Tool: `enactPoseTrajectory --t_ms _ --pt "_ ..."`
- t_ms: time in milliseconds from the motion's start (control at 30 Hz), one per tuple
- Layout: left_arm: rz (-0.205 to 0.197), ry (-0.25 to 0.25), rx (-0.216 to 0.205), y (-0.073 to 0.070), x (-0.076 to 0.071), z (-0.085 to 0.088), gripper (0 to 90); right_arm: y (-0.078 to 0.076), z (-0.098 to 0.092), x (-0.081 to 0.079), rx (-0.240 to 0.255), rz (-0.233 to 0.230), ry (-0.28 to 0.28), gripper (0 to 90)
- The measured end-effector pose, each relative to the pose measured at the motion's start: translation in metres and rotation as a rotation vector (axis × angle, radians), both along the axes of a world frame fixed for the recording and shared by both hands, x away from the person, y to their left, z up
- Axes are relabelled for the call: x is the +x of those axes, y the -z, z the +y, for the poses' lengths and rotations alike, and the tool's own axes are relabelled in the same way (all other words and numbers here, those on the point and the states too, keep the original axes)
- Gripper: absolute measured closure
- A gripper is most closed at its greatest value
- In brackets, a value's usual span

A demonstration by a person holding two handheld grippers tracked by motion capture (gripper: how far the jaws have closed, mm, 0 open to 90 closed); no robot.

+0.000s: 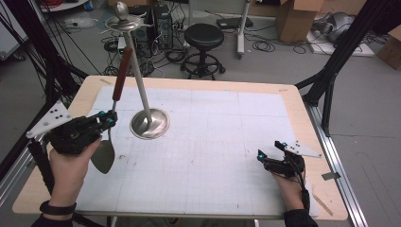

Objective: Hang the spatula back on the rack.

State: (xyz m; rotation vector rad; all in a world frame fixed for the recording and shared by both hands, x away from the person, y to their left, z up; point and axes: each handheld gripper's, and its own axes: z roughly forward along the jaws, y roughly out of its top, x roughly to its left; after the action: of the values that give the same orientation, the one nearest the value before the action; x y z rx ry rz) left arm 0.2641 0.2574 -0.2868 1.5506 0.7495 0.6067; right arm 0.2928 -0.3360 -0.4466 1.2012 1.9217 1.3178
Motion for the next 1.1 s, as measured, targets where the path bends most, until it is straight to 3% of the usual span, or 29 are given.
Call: enactPoseTrajectory --t_ms 200,400,1100 --pt "-0.045 -0.055 -0.024 -0.008 0.006 0.018 84.4 0.000 0.000 0.000 -0.005 -0.005 0.000 16.4" --pt "-0.063 -0.077 -0.043 -0.016 0.014 0.029 84.4 0.000 0.000 0.000 -0.003 -0.002 -0.001 16.4" --pt "-0.036 -0.057 -0.040 -0.013 0.035 0.032 84.4 0.000 0.000 0.000 -0.006 -0.004 -0.004 16.4"
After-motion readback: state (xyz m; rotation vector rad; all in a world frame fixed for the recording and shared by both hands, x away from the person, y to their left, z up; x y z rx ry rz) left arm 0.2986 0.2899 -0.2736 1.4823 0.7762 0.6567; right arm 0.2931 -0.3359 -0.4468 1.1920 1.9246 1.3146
